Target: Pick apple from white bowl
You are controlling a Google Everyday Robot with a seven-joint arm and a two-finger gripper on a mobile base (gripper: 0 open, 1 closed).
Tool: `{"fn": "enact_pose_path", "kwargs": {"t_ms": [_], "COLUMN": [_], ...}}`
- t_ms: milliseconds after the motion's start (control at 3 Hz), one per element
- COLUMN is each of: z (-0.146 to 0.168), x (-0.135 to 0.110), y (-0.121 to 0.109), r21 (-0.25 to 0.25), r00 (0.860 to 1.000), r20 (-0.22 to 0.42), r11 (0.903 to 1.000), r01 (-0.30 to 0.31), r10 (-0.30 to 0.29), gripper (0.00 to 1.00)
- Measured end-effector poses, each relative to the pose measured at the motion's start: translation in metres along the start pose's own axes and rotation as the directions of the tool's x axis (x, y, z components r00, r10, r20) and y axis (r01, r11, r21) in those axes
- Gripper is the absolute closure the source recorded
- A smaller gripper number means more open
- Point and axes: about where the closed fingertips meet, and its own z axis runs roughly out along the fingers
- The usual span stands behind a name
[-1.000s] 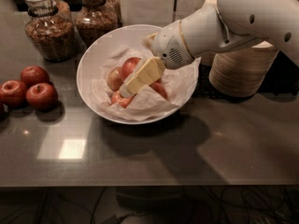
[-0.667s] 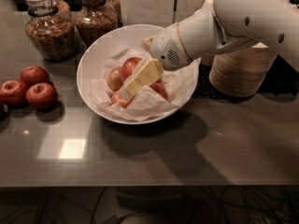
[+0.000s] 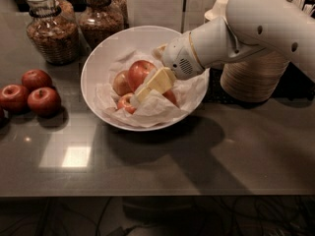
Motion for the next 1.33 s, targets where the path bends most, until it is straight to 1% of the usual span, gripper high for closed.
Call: {"fn": "enact_pose_path", "kwargs": {"t_ms": [333,1000,1333], "z": [0.0,0.0003,0.0041], "x": [0.0,-0.0001,-0.0007], "y": [0.0,0.0003,0.0037], "r21": [0.0,-0.001,-0.016], "r00": [1.0,1.0,1.0], "r20": [0.0,0.0,-0.001], "r11": [1.0,1.0,0.9999], "r01": [0.0,0.0,0.001], "r10": [0.0,0.0,-0.001], "gripper": [0.19,0.66,0.89]}}
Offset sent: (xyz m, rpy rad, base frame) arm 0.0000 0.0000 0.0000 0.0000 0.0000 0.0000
